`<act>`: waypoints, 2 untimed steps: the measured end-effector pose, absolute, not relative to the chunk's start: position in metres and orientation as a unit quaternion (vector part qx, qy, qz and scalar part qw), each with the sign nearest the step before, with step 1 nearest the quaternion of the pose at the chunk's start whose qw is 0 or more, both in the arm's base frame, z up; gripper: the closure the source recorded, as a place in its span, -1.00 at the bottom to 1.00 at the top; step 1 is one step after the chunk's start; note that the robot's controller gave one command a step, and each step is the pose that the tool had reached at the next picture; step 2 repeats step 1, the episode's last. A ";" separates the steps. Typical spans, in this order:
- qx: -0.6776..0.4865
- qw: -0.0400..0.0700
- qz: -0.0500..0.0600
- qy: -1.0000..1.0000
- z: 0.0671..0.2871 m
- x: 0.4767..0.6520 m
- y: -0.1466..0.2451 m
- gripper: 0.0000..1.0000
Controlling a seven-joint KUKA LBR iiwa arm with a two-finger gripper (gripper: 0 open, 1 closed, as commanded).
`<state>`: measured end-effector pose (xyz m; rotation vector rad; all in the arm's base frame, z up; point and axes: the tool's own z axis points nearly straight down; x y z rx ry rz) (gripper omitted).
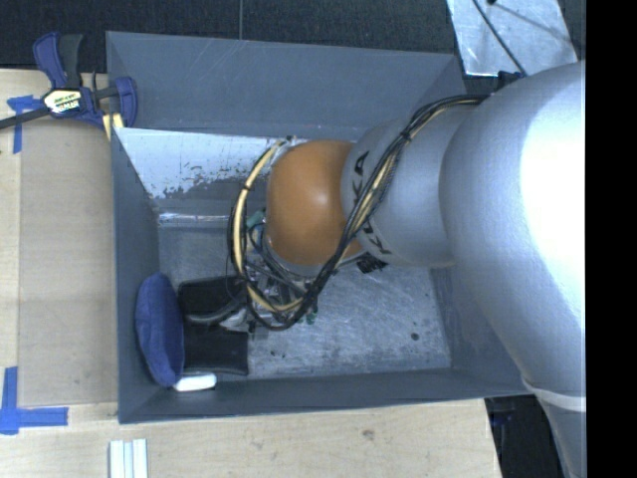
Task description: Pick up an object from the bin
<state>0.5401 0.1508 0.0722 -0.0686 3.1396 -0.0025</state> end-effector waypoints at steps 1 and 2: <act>-0.003 0.003 0.000 1.000 0.200 0.572 0.144 1.00; -0.003 0.003 0.000 1.000 0.200 0.572 0.144 1.00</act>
Offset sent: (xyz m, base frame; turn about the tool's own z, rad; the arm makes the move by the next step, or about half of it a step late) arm 0.0307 -0.0057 0.1256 0.0393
